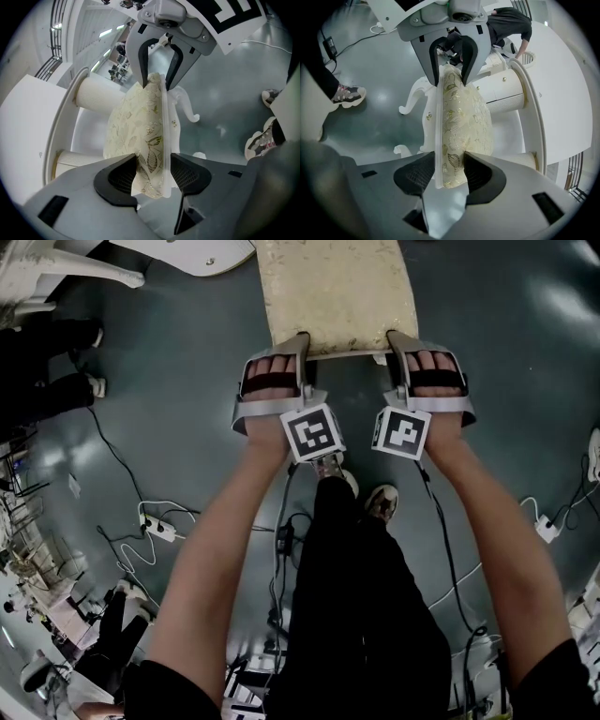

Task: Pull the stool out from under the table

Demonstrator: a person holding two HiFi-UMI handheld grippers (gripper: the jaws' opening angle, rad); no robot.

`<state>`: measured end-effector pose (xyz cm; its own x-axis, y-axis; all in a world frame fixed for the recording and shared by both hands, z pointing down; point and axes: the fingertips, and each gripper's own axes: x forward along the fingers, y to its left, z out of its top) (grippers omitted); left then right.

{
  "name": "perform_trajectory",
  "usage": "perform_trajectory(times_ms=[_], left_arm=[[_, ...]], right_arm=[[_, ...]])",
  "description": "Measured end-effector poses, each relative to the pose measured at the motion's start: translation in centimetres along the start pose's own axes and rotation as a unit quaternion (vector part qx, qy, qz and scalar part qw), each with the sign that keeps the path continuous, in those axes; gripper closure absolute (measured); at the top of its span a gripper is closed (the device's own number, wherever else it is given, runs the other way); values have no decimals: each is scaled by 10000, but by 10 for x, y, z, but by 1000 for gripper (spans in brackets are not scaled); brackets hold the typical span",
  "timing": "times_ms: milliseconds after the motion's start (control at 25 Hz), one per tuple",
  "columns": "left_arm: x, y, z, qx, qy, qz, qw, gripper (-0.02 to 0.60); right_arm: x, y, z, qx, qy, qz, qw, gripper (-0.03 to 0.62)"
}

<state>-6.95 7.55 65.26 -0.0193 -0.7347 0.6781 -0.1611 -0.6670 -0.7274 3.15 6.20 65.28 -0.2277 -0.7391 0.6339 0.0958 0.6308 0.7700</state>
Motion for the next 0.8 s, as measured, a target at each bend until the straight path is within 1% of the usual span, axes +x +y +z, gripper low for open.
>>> perform_trajectory(times_ms=[120,240,320,400,520,640,760,800], left_arm=[[0,3,1,-57,44,-16,10000,345],[0,3,-1,18,171,-38,9998,341],[0,4,-1,-14,215,-76,9997,341],[0,2,1,-69,213,-151,9996,339],[1,1,-2,-8,258,-192,9995,341],[-4,3,3,-153,152,-286,9994,341],[-9,-2,0,-10,155,-220,9996,333],[-9,-4,-2,-26,179,-227,9996,327]], right_arm=[[1,-3,1,26,38,16,10000,401],[0,-1,2,38,67,66,9999,401],[0,-2,3,34,70,87,9999,401],[0,-1,4,71,91,109,9999,401],[0,-2,5,149,121,157,9997,401],[-4,-3,5,161,69,226,9996,401],[-12,0,5,136,28,262,9996,401],[-14,1,6,159,19,260,9995,399]])
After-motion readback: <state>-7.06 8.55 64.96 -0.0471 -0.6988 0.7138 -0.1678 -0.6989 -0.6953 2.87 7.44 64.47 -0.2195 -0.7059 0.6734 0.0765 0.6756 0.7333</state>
